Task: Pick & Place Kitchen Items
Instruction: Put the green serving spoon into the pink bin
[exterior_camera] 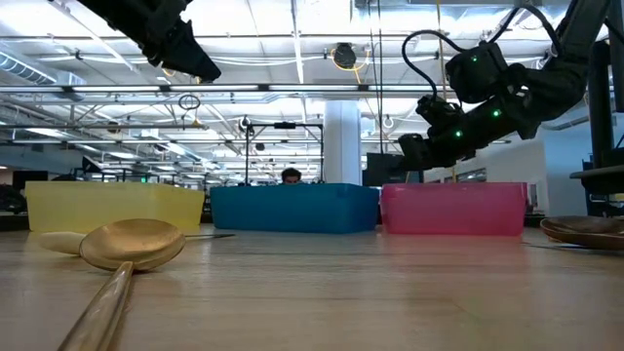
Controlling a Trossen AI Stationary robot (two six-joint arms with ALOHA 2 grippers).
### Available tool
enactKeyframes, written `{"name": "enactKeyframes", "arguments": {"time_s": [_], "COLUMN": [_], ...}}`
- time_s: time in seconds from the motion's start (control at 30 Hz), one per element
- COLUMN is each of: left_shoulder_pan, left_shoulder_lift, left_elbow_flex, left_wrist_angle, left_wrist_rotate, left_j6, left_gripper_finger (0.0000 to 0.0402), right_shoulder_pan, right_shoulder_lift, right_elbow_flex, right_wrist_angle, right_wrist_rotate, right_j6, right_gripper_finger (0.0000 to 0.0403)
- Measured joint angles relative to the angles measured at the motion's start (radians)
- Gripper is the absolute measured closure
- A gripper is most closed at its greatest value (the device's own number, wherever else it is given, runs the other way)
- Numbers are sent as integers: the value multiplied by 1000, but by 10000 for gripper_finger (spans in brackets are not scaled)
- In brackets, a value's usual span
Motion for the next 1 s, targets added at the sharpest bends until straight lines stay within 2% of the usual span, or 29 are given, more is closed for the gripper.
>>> {"name": "enactKeyframes", "arguments": {"time_s": [0.2,0.33,0.57,0.63,0.7,0.77,0.9,1.0], "left_shoulder_pan": [0,0,0,-1,-2,-2,-7,-42], "left_shoulder_lift": [0,0,0,0,0,0,19,73], "left_elbow_flex": [0,0,0,0,0,0,0,2], "left_wrist_angle": [0,-1,-5,-5,-5,-4,62,170], "left_wrist_rotate": [2,2,3,8,64,166,379,486], "left_j6": [-56,-118,-181,-205,-253,-325,-543,-539], "left_gripper_finger": [268,268,268,268,268,268,268,268], "right_shoulder_pan": [15,37,120,147,175,201,247,271], "right_shoulder_lift": [0,0,0,0,0,0,0,0], "right_elbow_flex": [0,0,0,0,0,0,0,0], "right_wrist_angle": [1,3,146,187,213,219,219,213], "right_wrist_rotate": [1,-67,-108,-153,-215,-274,-298,-311], "right_j6": [46,66,63,63,62,61,48,26], "right_gripper_finger": [248,229,202,200,200,202,205,204]}}
